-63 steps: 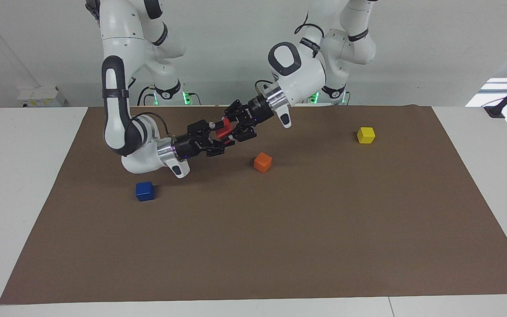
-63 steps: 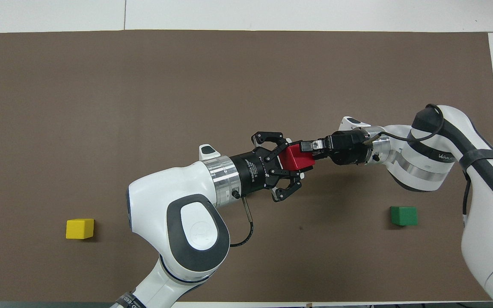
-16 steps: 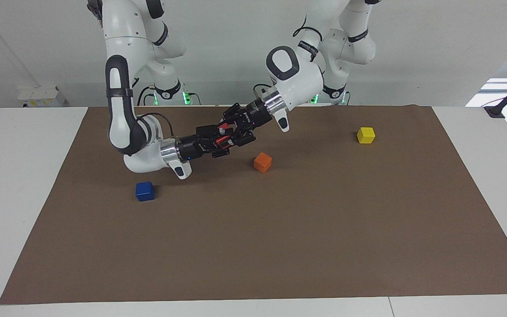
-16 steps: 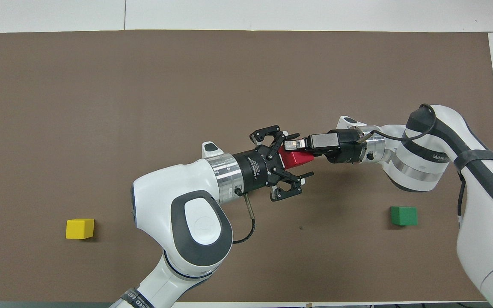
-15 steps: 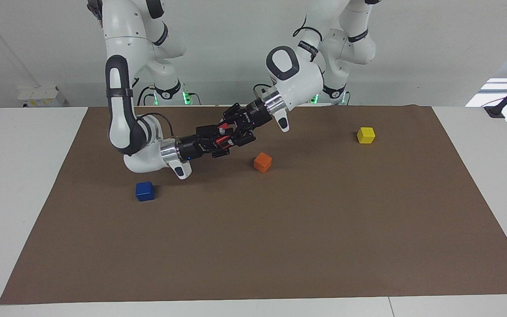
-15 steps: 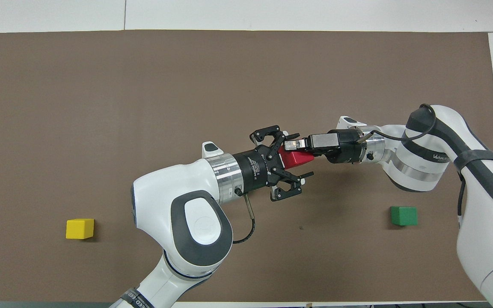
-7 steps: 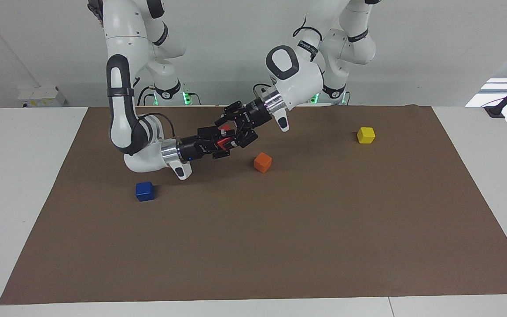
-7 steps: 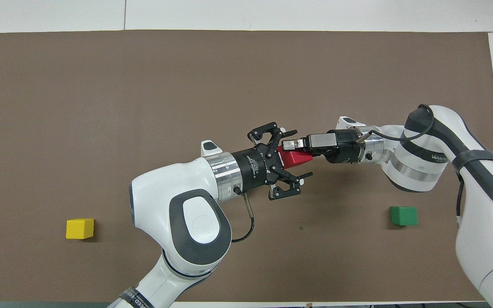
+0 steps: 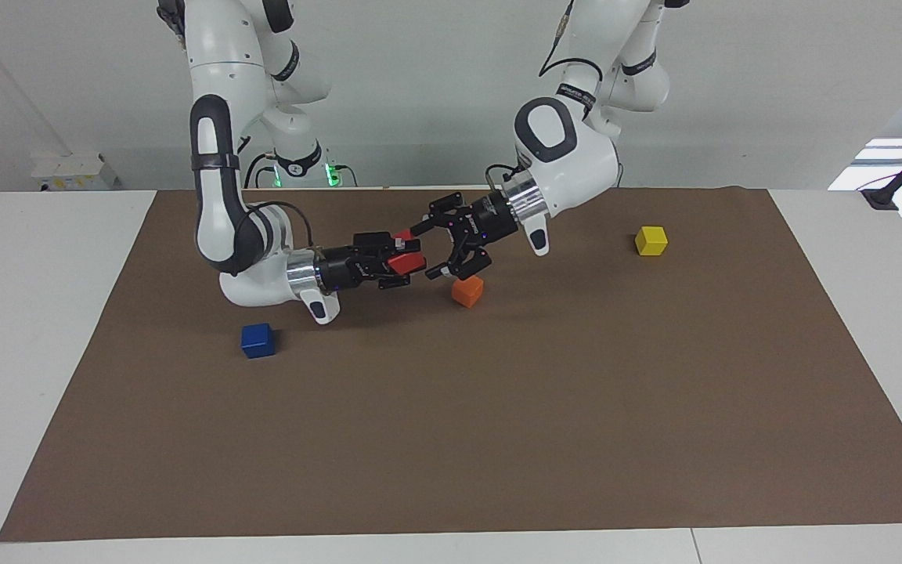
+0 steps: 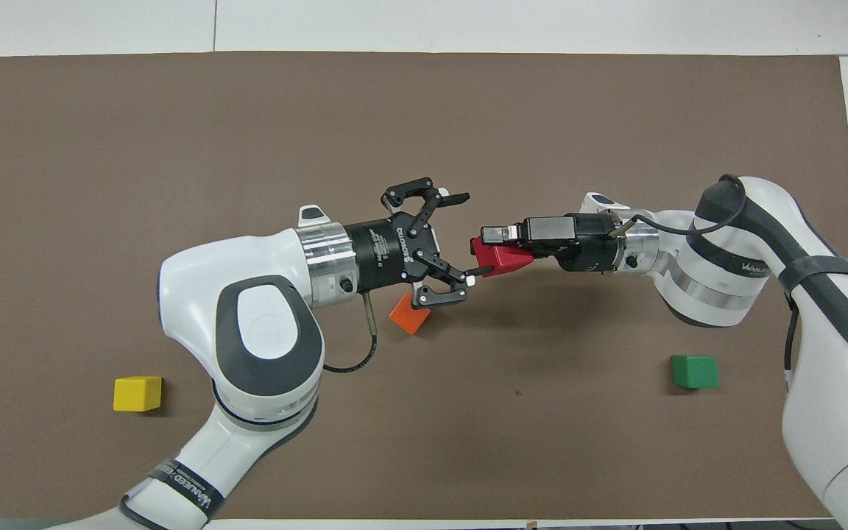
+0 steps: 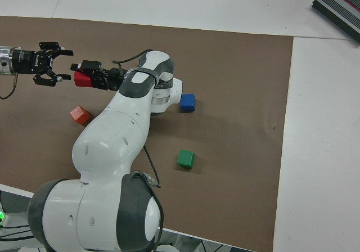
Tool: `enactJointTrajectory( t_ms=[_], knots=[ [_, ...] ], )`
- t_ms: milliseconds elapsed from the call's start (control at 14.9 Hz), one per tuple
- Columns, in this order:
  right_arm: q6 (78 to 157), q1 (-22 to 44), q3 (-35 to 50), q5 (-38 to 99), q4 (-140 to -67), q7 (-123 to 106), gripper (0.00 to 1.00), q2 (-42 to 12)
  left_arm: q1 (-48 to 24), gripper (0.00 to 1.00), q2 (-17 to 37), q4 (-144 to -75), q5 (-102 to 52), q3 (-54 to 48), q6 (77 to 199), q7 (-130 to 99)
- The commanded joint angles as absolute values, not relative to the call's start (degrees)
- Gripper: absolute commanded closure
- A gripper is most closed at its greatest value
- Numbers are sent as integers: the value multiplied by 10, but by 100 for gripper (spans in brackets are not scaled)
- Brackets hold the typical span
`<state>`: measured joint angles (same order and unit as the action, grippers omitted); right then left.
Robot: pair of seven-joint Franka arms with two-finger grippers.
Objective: Transfer red block to right arm and stack on blue block
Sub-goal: 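Carry the red cube over the blue cube while the left gripper retracts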
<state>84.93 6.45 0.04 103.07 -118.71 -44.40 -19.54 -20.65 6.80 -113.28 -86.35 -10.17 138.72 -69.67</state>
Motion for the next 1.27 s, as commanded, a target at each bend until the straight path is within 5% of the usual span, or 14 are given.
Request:
enactJointTrajectory(
  t_ms=[0, 201, 470, 872, 1207],
  knots=[
    [873, 60, 0, 1019, -1194, -424, 100, -174, -136, 0, 49, -1153, -812, -104, 1313, -671],
    [912, 60, -2, 1002, -1193, -404, 100, -151, -80, 0, 48, -1152, -741, -104, 1256, -651],
    [1059, 62, -1, 903, -1180, -315, 100, -90, -13, 0, 48, -1144, -648, -104, 1184, -588],
    [1142, 47, -5, 739, -1139, -222, 100, -87, 84, 0, 55, -1088, -449, -102, 1025, -365],
    [1183, 21, -5, 492, -1080, -110, 100, -103, 91, 0, 23, -1084, -243, -102, 997, -101]
  ],
)
